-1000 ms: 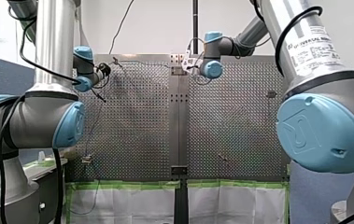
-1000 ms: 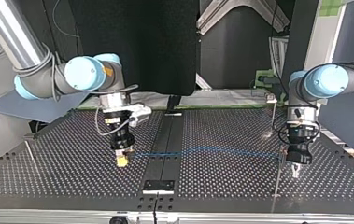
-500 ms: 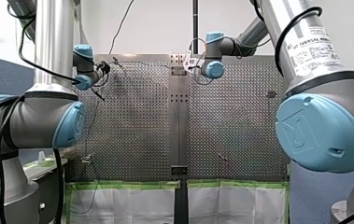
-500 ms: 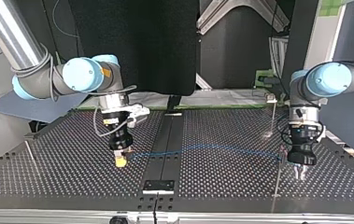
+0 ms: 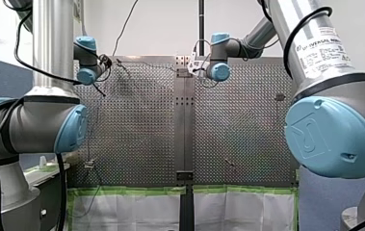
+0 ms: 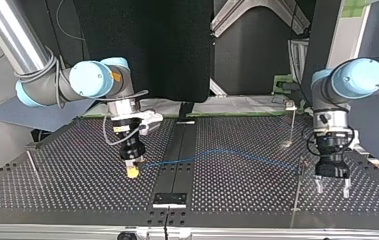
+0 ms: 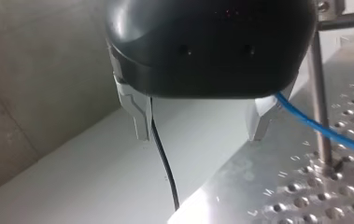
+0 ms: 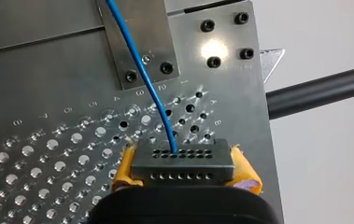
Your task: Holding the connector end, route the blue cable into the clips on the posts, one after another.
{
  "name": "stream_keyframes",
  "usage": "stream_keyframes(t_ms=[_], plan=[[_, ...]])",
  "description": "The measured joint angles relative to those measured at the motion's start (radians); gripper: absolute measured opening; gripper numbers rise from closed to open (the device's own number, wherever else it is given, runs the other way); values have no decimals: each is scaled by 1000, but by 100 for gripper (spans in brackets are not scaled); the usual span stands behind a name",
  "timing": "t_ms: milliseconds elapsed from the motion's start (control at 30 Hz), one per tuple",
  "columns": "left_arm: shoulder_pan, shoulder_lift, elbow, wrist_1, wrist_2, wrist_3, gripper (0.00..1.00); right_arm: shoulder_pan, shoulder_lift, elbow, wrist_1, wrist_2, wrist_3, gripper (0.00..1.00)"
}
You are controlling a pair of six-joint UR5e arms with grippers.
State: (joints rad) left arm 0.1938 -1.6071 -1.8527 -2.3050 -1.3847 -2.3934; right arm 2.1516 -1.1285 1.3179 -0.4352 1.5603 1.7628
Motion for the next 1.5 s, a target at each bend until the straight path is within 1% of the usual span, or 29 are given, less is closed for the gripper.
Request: stream_keyframes(t_ms=[367, 500, 600, 733, 833, 933, 1100, 1300, 1433, 1500], plan=[[-29, -1, 0, -102, -101, 102, 100, 7, 0, 0, 6, 0, 0, 0], [-45, 0, -3, -139, -138, 139, 100, 11, 0, 0, 8, 0, 0, 0], [-65, 8, -20, -168, -167, 168, 100, 13, 0, 0, 9, 0, 0, 0], [-101, 18, -54, -211, -209, 211, 100, 16, 0, 0, 10, -1, 0, 0], [-124, 24, -65, -235, -234, 235, 100, 16, 0, 0, 10, -1, 0, 0], [-155, 43, -73, -266, -265, 266, 100, 16, 0, 0, 10, -1, 0, 0], [-190, 82, -94, -311, -309, 310, 100, 18, -1, 1, 13, -1, 0, 0], [-191, 111, -110, -360, -352, 359, 100, 19, -1, 1, 18, -2, -2, 0], [-190, 128, -112, -401, -361, 400, 100, 20, -1, 1, 22, -2, -3, 0], [-189, 139, -112, -417, -360, 411, 100, 21, -1, 0, 24, -2, -3, 0]])
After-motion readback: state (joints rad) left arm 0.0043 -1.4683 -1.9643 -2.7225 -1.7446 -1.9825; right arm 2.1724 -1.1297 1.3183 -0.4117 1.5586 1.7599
